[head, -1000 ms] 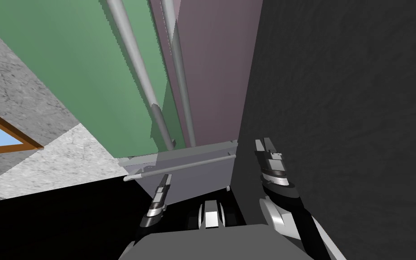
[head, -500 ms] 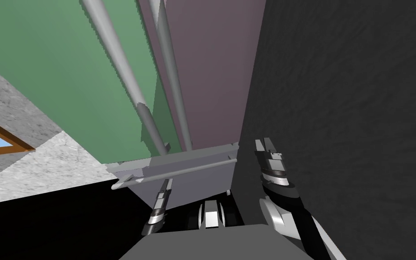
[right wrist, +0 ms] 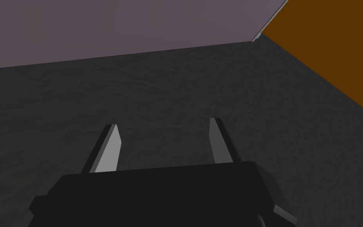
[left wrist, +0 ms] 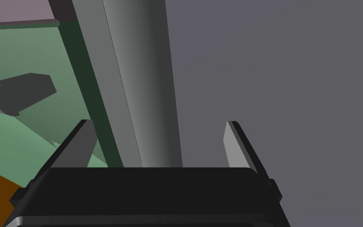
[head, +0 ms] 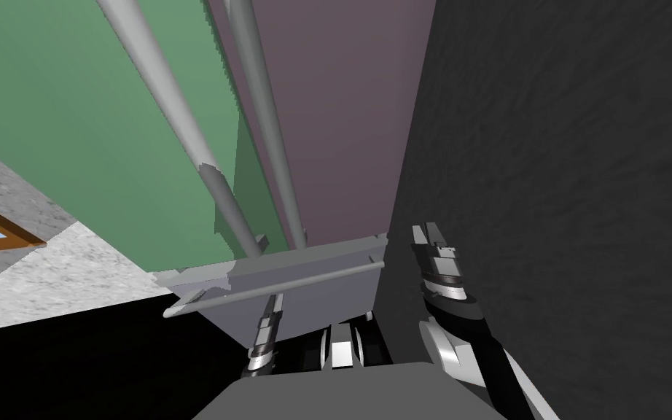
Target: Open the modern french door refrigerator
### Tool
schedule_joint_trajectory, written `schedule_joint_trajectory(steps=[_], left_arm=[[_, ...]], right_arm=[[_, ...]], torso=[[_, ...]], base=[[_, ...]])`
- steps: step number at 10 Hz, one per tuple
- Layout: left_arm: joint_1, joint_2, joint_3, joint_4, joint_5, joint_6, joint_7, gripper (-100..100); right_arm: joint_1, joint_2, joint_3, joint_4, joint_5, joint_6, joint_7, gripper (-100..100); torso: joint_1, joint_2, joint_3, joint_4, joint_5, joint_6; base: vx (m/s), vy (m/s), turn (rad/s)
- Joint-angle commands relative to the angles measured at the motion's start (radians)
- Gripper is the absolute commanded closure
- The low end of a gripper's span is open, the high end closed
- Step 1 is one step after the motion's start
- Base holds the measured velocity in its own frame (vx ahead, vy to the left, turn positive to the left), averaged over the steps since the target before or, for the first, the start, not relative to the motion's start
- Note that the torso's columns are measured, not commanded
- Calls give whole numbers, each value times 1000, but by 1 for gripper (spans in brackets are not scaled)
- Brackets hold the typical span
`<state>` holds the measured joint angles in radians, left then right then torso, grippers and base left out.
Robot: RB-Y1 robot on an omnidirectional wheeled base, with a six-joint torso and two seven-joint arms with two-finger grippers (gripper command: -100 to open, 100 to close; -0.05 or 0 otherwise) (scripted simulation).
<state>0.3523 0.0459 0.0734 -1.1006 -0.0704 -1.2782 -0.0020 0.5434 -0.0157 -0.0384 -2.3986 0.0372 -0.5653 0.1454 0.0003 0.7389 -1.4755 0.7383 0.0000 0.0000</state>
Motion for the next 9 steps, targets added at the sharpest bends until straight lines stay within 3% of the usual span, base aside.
schedule_joint_trajectory(steps=[1, 2, 4, 5, 6, 7, 8, 9], left_arm=[[-1, -53, 0, 21, 1, -17, 1, -100], [0, -39, 1, 16, 1, -13, 3, -100], [-84, -25, -8, 86, 64, 7, -42, -100], [-96, -25, -8, 86, 64, 7, -42, -100], [-139, -17, -13, 120, 96, 17, -64, -100], [-144, -17, -13, 120, 96, 17, -64, -100], [-177, -9, -17, 155, 127, 28, -86, -100], [-191, -9, -17, 155, 127, 28, -86, -100]], right_arm=[[0, 0, 0, 0, 0, 0, 0, 0], [0, 0, 0, 0, 0, 0, 0, 0], [0, 0, 0, 0, 0, 0, 0, 0], [0, 0, 0, 0, 0, 0, 0, 0], [0, 0, 0, 0, 0, 0, 0, 0], [0, 0, 0, 0, 0, 0, 0, 0], [0, 0, 0, 0, 0, 0, 0, 0], [0, 0, 0, 0, 0, 0, 0, 0]], torso=[[0, 0, 0, 0, 0, 0], [0, 0, 0, 0, 0, 0], [1, 3, 2, 1, 0, 0], [1, 5, 3, 1, 0, 0], [0, 2, 1, 1, 0, 0], [-1, -1, 0, 0, 0, 0], [-1, -3, -2, -1, 0, 0], [-1, -3, -2, -1, 0, 0]], base=[[27, -9, 2], [12, -6, 0], [-92, 21, -103], [-108, 26, -54], [-104, 15, -71], [-71, 14, -40], [-75, 8, -91], [-68, 11, -41]])
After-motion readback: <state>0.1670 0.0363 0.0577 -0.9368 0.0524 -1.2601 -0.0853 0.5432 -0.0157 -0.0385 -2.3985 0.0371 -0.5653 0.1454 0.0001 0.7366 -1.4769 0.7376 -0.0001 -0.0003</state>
